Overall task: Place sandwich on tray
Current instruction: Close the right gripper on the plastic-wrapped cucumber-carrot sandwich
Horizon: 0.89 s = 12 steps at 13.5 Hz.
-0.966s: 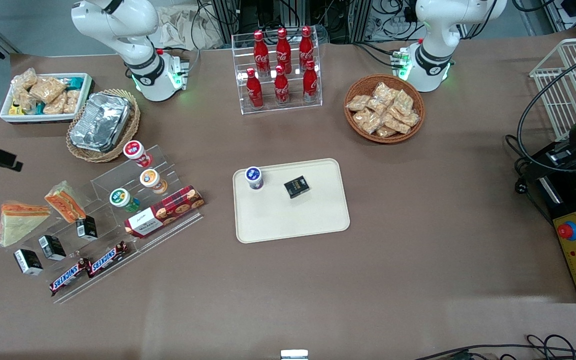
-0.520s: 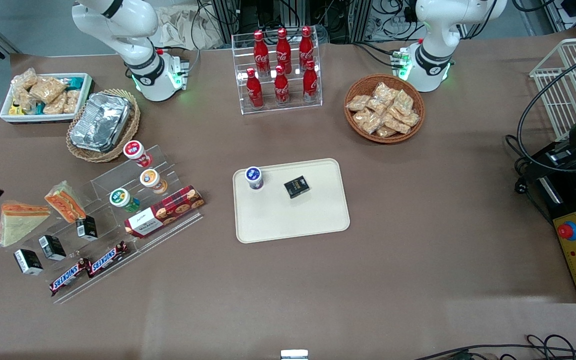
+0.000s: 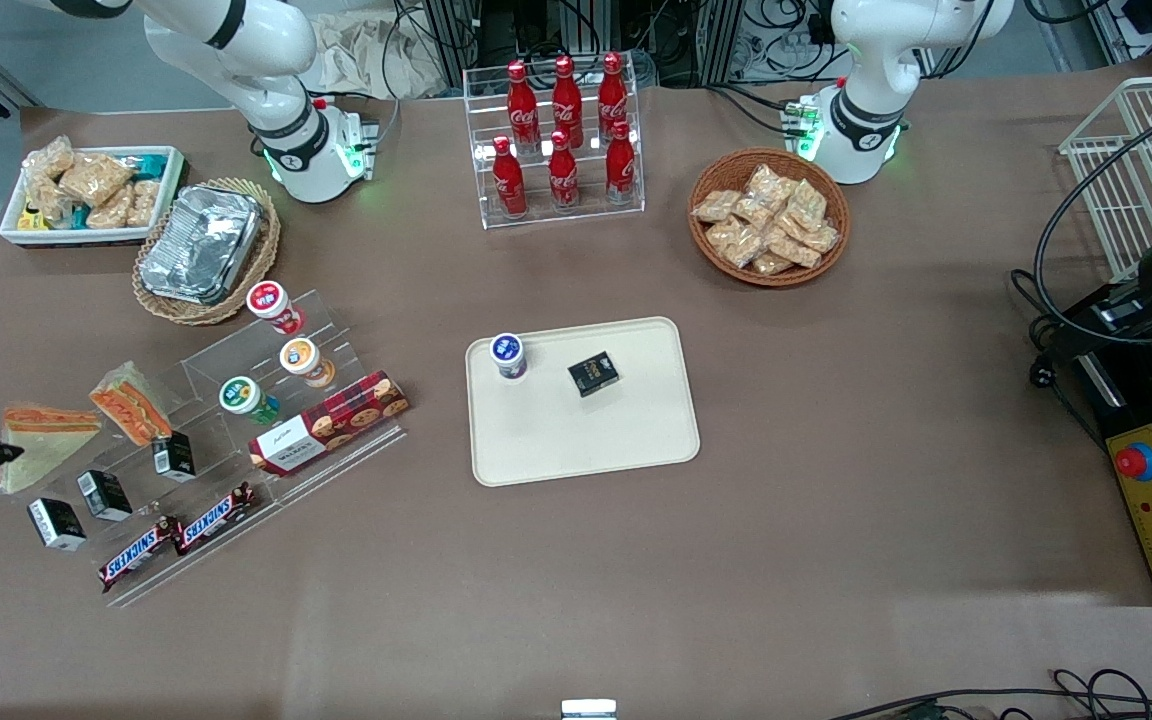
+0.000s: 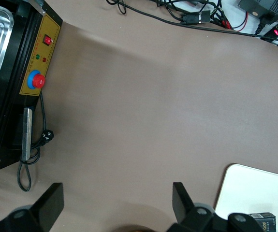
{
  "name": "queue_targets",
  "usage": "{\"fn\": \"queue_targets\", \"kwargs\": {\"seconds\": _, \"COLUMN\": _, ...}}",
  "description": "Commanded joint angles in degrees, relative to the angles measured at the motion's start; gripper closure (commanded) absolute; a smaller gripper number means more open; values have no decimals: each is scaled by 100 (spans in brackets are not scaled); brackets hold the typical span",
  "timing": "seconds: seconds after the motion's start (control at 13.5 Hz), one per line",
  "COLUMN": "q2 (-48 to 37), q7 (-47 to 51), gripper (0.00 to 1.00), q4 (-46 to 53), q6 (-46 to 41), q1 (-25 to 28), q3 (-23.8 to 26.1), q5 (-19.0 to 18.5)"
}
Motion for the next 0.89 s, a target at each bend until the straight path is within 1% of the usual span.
{"fn": "queue_targets", "kwargs": {"seconds": 0.0, "q2": 197, "q7": 136, "gripper": 1, "q4": -21, "q6": 289, "q1": -133, "q3": 30, "q5": -88}}
{"fn": "queue_targets", "kwargs": {"seconds": 0.22, "q2": 180, "q7": 171, "gripper": 1, "q4": -152, "q6": 289, "q1": -229, "q3": 30, "q5": -79}}
{"fn": "queue_targets", "kwargs": {"seconds": 0.82, "q2": 145, "q7": 329, "gripper": 1, "q4": -495, "q6": 421, "q1": -238, "q3": 30, "q5": -70}}
